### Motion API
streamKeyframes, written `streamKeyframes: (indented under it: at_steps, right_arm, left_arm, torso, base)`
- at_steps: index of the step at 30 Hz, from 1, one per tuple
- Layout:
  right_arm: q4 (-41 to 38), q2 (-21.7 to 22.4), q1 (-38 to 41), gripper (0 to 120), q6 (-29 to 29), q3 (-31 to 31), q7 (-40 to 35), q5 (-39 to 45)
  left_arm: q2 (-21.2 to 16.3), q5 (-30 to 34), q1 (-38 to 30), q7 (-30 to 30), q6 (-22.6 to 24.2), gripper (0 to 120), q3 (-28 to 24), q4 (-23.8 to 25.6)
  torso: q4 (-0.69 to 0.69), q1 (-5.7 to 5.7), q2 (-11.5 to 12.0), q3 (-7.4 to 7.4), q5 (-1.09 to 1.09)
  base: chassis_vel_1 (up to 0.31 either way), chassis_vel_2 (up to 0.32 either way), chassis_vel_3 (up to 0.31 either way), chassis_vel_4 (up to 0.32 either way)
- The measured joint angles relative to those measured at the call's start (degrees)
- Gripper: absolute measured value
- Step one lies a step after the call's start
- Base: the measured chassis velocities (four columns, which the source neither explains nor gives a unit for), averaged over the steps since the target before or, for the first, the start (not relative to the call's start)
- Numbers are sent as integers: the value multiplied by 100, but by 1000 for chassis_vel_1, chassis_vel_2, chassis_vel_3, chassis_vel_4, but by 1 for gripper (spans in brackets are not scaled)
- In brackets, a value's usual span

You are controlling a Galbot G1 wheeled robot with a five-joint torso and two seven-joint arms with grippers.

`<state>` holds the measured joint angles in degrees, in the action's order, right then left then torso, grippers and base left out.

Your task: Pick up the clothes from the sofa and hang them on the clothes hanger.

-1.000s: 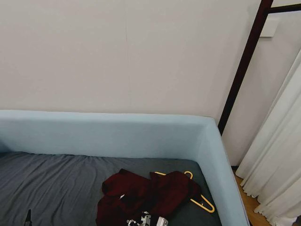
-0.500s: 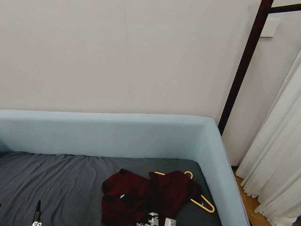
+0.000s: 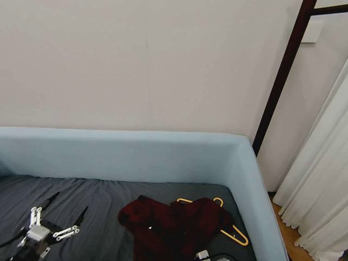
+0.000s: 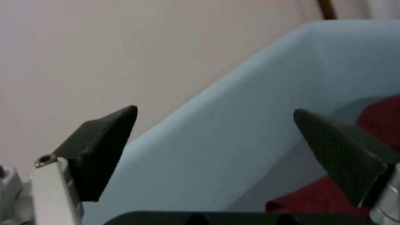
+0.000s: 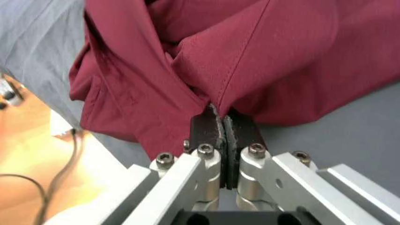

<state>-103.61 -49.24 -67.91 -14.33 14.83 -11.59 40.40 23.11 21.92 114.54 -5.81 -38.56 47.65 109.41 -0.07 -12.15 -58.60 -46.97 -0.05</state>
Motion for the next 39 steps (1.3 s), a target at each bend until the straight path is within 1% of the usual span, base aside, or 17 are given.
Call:
streamKeyframes:
  at_steps: [2,3,5,7,9,10,12,14,17,22,27,30,31,34,36,37,39]
  right_arm:
    - [-154,81,-95,0,8,-124,14,-164]
    - [-154,81,-95,0,8,-124,14,-164]
    - [-264,115,-82,0,42,-159,31,-378]
    - [-192,99,156,0,261,68,34,-834]
    - [-111,82,399,0,415,371,59,-1180]
    - [-91,54,607,0,480,659,83,-1377]
    - [-128,20,716,0,485,859,90,-1470]
    - [-153,7,716,0,485,859,90,-1482]
    - [-220,5,571,0,516,664,119,-1497]
    - [-295,33,404,0,574,462,144,-1528]
    - [-360,-70,318,0,527,247,87,-1418]
    - [-370,-94,242,0,492,90,59,-1335]
    - [-370,-94,242,0,492,90,59,-1335]
    - [-321,-73,214,0,491,10,58,-1332]
    - [-282,-69,216,0,491,-31,57,-1319]
    - [-282,-69,216,0,491,-31,57,-1319]
    - [-274,-77,200,0,487,-104,47,-1287]
  left_arm:
    - [-595,194,-503,124,-58,99,-407,-334]
    - [-595,194,-503,124,-58,99,-407,-334]
    - [-1344,568,-1112,369,-40,99,-1046,-675]
    - [-1746,777,-1317,694,-48,99,-1286,-991]
    - [-1885,829,-1365,938,-91,99,-1341,-1194]
    - [-2033,855,-1384,1154,-152,100,-1395,-1405]
    - [-2388,928,-1295,1350,-120,100,-1443,-1590]
    - [-2539,946,-1234,1402,-101,100,-1450,-1601]
    - [-2993,822,-1016,1464,5,100,-1415,-1596]
    - [-3219,1022,-864,1279,260,100,-1308,-1449]
    - [-2938,1178,-975,1038,497,100,-1414,-927]
    - [-2203,767,-1109,923,442,100,-1500,-677]
    - [-2203,767,-1109,923,442,100,-1500,-677]
    - [-1215,437,-1117,719,464,100,-1508,-342]
    - [-701,206,-1194,645,467,100,-1577,-405]
    - [-701,206,-1194,645,467,100,-1577,-405]
    - [-335,89,-1465,628,464,100,-1781,-637]
  torso:
    - [-1,-1,0,0,-6]
    - [-1,-1,0,0,-6]
    - [-7,-1,0,-1,4]
    - [-6,-1,0,0,0]
    - [-3,-1,0,0,0]
    - [9,-2,1,-1,1]
    - [11,-1,1,0,-3]
    - [11,-1,1,0,-2]
    - [-4,-1,1,0,-1]
    - [-2,-1,1,0,2]
    - [-1,0,1,0,2]
    - [2,0,-1,1,1]
    - [2,0,-1,1,1]
    - [3,1,-1,1,-3]
    - [4,1,-1,1,-1]
    - [4,1,-1,1,-1]
    - [5,2,-1,2,0]
  base:
    - [0,0,0,0]
    - [0,0,0,0]
    - [0,0,0,0]
    - [0,0,0,0]
    - [0,0,0,0]
    - [0,0,0,0]
    - [25,31,1,5]
    - [50,62,12,32]
    - [0,0,0,0]
    - [0,0,0,0]
    - [0,0,0,0]
    - [0,0,0,0]
    - [0,0,0,0]
    - [0,0,0,0]
    - [0,0,0,0]
    - [0,0,0,0]
    - [0,0,0,0]
